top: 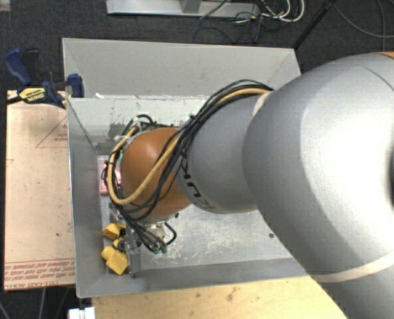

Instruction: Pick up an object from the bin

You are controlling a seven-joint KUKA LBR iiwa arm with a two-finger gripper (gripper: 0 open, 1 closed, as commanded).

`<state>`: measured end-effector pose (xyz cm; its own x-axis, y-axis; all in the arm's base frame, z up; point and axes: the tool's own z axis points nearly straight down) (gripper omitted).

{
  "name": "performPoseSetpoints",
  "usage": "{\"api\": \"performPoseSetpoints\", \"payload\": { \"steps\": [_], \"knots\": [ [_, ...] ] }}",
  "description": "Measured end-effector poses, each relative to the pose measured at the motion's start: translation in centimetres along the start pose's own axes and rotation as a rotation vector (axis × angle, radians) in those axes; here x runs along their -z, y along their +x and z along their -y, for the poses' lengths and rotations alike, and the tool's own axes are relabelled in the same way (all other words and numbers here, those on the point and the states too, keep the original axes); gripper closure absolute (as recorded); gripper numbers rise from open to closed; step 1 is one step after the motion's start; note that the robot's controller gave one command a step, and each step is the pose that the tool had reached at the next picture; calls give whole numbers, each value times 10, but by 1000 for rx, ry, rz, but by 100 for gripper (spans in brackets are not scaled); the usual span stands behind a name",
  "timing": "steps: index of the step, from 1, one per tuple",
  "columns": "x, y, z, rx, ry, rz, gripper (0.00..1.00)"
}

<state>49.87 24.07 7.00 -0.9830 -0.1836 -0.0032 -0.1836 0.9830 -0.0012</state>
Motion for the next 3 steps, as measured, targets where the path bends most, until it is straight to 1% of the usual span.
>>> {"api": "performPoseSetpoints", "payload": {
  "steps": [1,2,3],
  "knots": [
    [0,-14,-1,42,1,-4,100],
    [0,-14,-1,42,1,-4,100],
    [130,-35,13,95,-3,0,100]
  ]
}}
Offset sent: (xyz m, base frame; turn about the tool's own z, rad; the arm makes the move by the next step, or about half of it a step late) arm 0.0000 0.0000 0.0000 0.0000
